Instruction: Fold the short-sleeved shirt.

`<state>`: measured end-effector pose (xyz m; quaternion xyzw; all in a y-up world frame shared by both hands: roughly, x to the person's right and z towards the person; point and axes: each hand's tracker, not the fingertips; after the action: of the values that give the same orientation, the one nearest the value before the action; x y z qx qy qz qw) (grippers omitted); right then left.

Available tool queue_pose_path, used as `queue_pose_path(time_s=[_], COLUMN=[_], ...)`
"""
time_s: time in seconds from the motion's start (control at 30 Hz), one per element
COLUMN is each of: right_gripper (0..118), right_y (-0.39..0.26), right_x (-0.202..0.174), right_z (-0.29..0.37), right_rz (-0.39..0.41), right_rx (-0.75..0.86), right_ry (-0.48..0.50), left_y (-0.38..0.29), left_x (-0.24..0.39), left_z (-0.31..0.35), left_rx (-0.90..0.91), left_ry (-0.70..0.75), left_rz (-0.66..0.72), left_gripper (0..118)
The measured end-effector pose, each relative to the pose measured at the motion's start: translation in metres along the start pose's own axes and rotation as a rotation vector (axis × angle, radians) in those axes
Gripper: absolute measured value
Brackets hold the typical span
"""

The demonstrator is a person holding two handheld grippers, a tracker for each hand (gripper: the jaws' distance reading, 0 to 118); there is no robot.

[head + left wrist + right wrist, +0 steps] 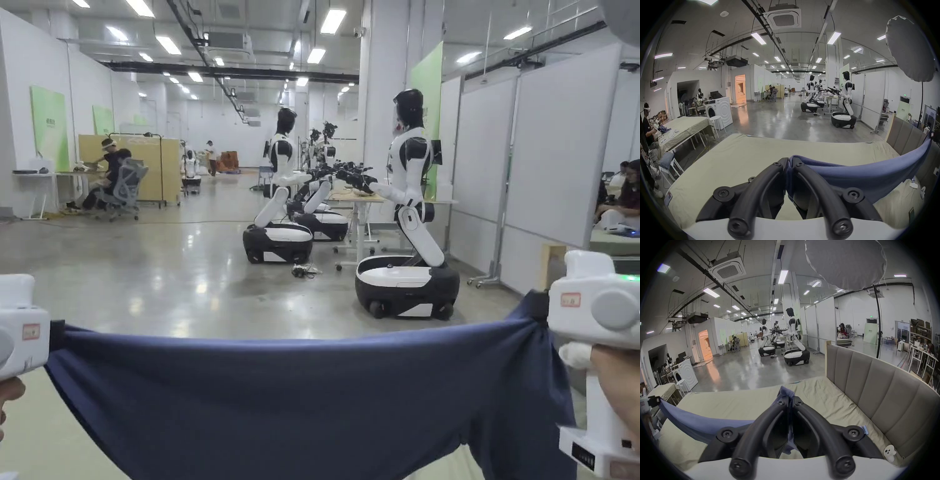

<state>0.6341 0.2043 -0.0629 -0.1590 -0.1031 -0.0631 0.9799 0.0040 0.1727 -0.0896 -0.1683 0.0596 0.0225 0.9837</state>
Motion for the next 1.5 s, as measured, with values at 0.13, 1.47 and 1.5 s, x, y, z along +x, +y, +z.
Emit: queue_pose_path(time_s=[0.13,1.47,1.5], right_gripper=[5,0,0], right_y=[-0.020,-0.271,-0.273], right_x=[0.006,-0.045,-0.051], right_z=[0.019,0.301,0.302], right_rz=[0.026,0.305,0.284], right_rx=[-0.029,0.020,0.015], right_ry=[-0.005,0.319,0.363], left_y=[-0.019,-0.328,-0.327], left_x=[-0.004,-0.075,-0.081], left_z=[0.024,0.349,0.349], left_rx=[-0.037,-0.198,-0.225], left_ry=[-0.022,-0.048,0.001], left_rz=[-0.003,-0.013,-0.004], left_gripper=[7,3,3])
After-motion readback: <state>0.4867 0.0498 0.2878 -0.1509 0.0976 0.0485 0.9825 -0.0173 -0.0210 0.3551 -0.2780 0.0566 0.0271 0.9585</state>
